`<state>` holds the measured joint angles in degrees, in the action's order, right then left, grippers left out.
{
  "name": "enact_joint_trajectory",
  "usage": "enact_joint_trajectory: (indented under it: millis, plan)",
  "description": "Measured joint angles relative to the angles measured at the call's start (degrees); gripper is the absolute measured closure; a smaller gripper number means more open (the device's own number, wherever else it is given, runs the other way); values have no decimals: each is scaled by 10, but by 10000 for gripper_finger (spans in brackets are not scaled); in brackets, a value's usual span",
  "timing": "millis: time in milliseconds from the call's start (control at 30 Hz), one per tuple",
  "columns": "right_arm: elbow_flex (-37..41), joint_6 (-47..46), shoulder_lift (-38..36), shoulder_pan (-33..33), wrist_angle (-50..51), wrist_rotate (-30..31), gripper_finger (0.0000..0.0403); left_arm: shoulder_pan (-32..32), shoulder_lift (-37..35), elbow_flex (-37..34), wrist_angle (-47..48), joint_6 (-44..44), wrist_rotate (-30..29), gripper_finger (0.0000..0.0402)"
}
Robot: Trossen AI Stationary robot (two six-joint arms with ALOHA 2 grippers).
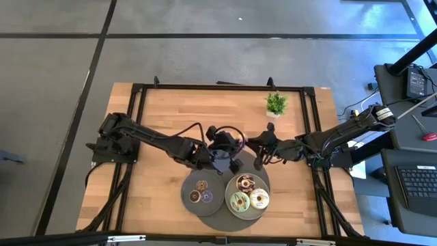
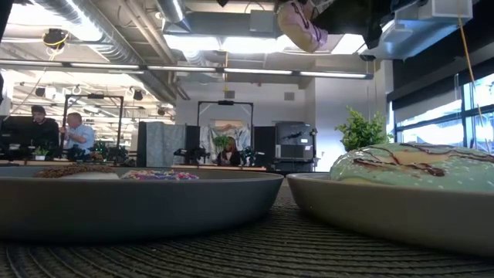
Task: Pick & Place donuts
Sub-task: Put the large purple donut on the gray plate
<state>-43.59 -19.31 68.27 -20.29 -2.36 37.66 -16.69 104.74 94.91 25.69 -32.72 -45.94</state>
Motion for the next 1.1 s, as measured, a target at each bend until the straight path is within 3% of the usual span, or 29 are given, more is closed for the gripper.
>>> enact_joint_trajectory:
  millis: [333,400,567,667,867,967,1100]
  plan:
    - [0,-38,-23,0,36,-76,368,-12,-67,1,111,-40,5,283]
    - [0,-47,-24,-1,43,-123,370,-17,-79,1,126,-40,0,273]
    - [0,-72,-20,-20,46,-315,367,-21,-94,1,184,-64,-12,259]
    - [0,-128,-16,-44,80,-365,366,-21,-93,1,220,-89,-8,256]
    - [-7,-205,-10,-81,125,-377,369,-21,-79,0,245,-106,14,258]
    - [-52,-195,-5,-95,148,-374,369,-21,-77,0,247,-102,24,260]
    - [-136,-176,32,-110,257,-339,371,-21,-77,0,255,-104,26,260]
